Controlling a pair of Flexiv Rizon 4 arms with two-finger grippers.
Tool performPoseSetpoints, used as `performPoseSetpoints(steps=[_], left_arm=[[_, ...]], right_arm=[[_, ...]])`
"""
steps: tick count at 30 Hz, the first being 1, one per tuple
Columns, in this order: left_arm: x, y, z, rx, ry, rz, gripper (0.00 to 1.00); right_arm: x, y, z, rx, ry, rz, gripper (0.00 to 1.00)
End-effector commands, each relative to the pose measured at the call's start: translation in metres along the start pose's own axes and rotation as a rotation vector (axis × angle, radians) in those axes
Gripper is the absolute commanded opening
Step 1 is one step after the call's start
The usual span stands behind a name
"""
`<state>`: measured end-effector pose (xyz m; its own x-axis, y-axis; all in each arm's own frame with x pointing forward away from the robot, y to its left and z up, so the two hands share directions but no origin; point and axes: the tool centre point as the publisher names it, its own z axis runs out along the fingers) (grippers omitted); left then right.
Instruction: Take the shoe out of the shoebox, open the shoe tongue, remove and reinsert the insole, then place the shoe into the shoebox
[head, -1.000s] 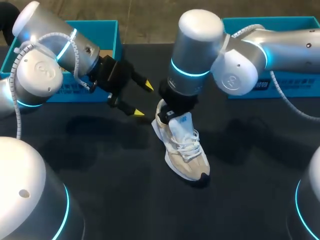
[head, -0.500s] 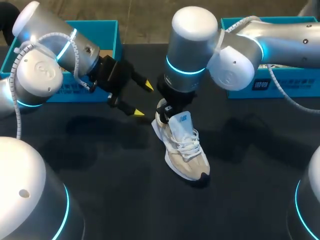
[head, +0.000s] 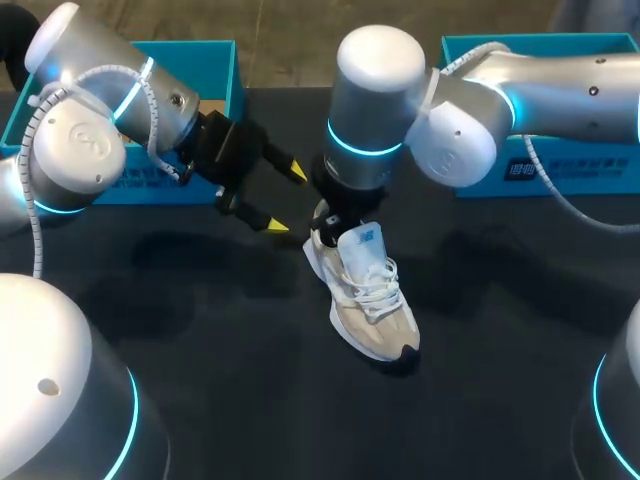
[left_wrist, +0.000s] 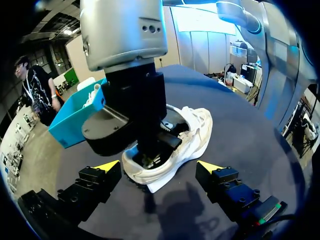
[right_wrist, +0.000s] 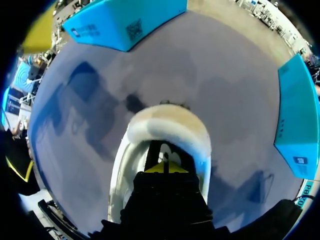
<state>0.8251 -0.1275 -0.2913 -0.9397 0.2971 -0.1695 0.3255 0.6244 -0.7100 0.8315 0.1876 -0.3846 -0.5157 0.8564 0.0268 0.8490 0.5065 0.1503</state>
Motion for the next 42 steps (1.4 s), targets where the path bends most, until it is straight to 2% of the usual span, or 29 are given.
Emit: performPoseSetpoints(steps=[1,4,8,12,21,27,31,34,42], left_arm=[[0.0,0.0,0.0,-0.002,0.002,0.0,1.0],[0.0,0.0,0.0,-0.002,0.002,0.0,1.0],[0.0,0.0,0.0,-0.002,0.002,0.0,1.0],[0.0,0.0,0.0,-0.002,0.002,0.0,1.0],[0.0,0.0,0.0,-0.002,0.002,0.0,1.0],[0.0,0.0,0.0,-0.002,0.002,0.0,1.0],[0.0,0.0,0.0,-0.002,0.002,0.0,1.0],[0.0,0.0,0.0,-0.002,0.002,0.0,1.0],[0.0,0.0,0.0,-0.002,0.002,0.0,1.0]], right_arm=[[-0.001,-0.004,-0.02,-0.023,-0.025,0.002,0.0],[-0.004,0.0,-0.019,-0.025,-0.045,-0.003,0.0],[-0.009,0.004,-0.016,-0.079,-0.101,-0.005,0.0],[-0.01,0.007,-0.011,-0.094,-0.15,-0.013,0.0],[-0.004,0.007,0.012,-0.085,-0.141,-0.041,0.0],[0.001,0.005,0.017,-0.082,-0.11,-0.066,0.0],[0.006,0.002,0.016,-0.063,-0.072,-0.079,0.0],[0.008,-0.003,0.01,-0.053,-0.083,-0.075,0.0],[-0.008,-0.007,-0.013,-0.087,-0.145,-0.045,0.0]])
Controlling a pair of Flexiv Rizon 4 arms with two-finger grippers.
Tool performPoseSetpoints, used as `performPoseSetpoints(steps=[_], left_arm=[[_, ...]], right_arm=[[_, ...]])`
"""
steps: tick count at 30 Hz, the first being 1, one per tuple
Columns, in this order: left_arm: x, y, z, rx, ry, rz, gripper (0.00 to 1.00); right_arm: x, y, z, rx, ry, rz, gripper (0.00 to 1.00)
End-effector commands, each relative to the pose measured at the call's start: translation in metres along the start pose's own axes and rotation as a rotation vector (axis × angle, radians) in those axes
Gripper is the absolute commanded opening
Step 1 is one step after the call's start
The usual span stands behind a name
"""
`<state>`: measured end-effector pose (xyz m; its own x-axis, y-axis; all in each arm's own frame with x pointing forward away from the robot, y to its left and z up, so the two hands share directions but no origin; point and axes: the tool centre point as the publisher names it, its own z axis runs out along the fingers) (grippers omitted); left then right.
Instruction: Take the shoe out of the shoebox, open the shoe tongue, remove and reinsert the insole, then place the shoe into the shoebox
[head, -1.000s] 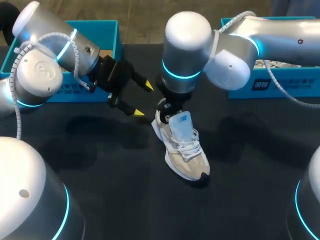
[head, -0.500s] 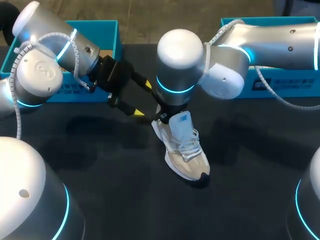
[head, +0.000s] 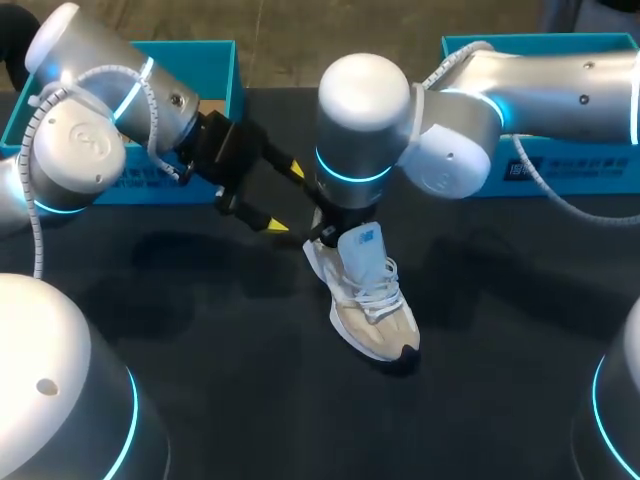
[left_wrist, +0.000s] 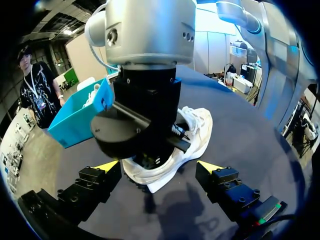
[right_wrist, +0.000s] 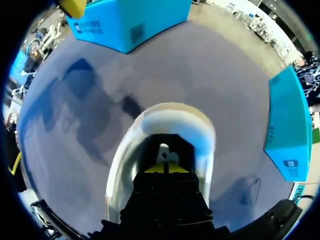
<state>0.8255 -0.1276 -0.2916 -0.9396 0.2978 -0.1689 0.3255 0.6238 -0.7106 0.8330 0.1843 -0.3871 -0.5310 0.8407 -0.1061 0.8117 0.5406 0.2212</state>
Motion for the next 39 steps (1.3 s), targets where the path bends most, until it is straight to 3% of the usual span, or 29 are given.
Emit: performPoseSetpoints(steps=[1,9,18,30,39], left_arm=[[0.0,0.0,0.0,-0.003,0.001,0.0,1.0],[0.0,0.0,0.0,-0.003,0.001,0.0,1.0],[0.0,0.0,0.0,-0.003,0.001,0.0,1.0],[0.018,0.006,-0.011,-0.031,0.009,-0.064,1.0],[0.03,0.018,-0.047,-0.09,0.015,-0.083,1.0]], right_arm=[[-0.008,-0.005,-0.016,-0.011,-0.024,0.0,0.0],[-0.019,-0.003,-0.006,0.009,-0.048,0.003,0.0],[-0.017,-0.003,0.009,0.019,-0.032,0.023,0.0],[-0.016,-0.002,0.009,0.019,-0.026,0.022,0.0],[-0.015,-0.003,0.009,0.029,-0.024,0.019,0.0]])
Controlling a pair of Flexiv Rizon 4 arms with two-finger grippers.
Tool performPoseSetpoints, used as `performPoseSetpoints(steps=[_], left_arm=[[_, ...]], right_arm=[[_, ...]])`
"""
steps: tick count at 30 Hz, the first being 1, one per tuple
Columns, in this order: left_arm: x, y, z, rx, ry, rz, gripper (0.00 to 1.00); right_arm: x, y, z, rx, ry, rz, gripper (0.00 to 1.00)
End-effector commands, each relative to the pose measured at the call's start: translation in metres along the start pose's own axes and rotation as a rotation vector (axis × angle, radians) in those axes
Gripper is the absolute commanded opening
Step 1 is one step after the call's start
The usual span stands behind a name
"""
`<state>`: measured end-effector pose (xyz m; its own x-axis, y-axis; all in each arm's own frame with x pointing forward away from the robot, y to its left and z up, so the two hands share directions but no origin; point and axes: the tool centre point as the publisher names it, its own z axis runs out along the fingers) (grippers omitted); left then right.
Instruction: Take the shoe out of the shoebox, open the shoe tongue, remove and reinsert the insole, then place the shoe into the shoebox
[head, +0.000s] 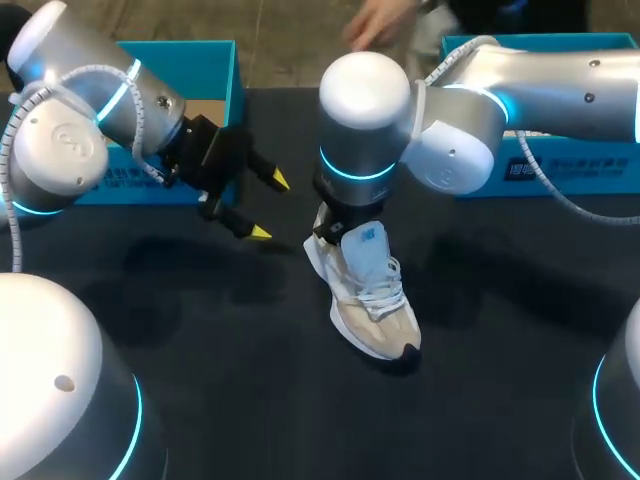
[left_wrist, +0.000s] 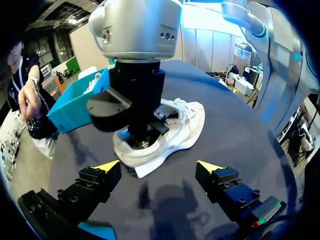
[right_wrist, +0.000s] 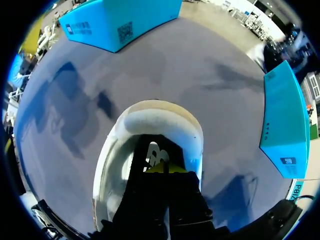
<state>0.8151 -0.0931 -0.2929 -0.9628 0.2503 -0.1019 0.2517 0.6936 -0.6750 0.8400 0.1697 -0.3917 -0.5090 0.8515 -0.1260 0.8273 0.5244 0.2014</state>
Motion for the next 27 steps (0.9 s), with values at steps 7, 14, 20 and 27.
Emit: performPoseSetpoints(steps=[7,14,20,27], left_arm=[[0.019,0.015,-0.077,-0.097,0.011,-0.036,1.0],[0.027,0.025,-0.12,-0.141,0.009,-0.072,1.0],[0.028,0.043,-0.143,-0.175,0.002,-0.082,1.0],[0.01,0.053,-0.169,-0.215,-0.02,-0.061,1.0]], right_arm=[[0.001,-0.001,0.004,0.016,0.006,0.002,0.0],[0.003,0.001,0.005,0.012,0.004,0.004,0.0],[0.007,0.001,0.013,0.03,0.006,-0.006,0.0],[0.011,-0.001,0.021,0.057,0.016,-0.016,0.0]])
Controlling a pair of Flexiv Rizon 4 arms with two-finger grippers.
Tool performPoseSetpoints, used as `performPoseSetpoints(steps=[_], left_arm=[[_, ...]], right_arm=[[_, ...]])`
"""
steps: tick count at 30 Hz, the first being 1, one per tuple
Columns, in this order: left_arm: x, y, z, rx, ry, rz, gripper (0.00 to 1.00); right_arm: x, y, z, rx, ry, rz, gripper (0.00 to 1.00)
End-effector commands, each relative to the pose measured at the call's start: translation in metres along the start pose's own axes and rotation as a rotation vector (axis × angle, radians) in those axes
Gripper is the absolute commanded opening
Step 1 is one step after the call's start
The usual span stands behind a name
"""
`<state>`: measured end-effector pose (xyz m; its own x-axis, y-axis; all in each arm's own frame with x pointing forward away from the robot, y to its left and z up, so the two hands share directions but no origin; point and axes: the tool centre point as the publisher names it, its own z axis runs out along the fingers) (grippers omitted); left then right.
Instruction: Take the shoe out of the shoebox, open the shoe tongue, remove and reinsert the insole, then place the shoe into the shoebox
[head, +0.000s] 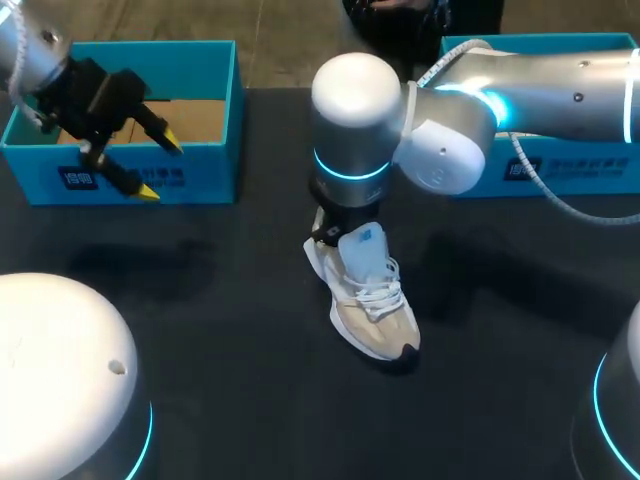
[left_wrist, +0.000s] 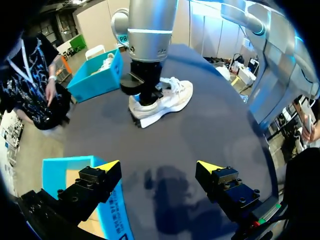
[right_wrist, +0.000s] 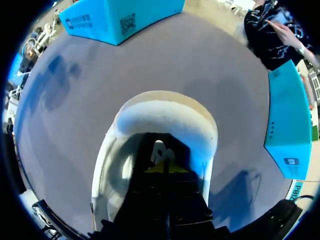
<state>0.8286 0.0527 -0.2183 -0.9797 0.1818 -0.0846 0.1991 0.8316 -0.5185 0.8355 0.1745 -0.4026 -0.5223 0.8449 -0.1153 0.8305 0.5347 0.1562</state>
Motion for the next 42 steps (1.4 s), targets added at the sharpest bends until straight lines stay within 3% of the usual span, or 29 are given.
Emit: performPoseSetpoints(steps=[1,9,15,27,42], left_arm=[[-0.009,0.003,-0.018,-0.015,0.004,0.008,1.0],[-0.013,0.017,-0.042,-0.053,-0.02,-0.007,1.0],[-0.011,0.022,-0.045,-0.066,-0.007,-0.02,1.0],[-0.011,0.022,-0.045,-0.066,-0.007,-0.02,1.0],[-0.011,0.022,-0.045,-0.066,-0.007,-0.02,1.0]], right_arm=[[0.003,0.003,0.012,0.013,0.004,-0.004,0.0],[0.003,0.002,0.014,0.025,0.012,-0.005,0.0],[0.002,0.003,-0.001,0.027,0.014,-0.008,0.0],[-0.007,0.001,-0.032,0.14,0.063,-0.002,0.0],[0.002,-0.025,-0.056,0.311,0.136,-0.02,0.0]])
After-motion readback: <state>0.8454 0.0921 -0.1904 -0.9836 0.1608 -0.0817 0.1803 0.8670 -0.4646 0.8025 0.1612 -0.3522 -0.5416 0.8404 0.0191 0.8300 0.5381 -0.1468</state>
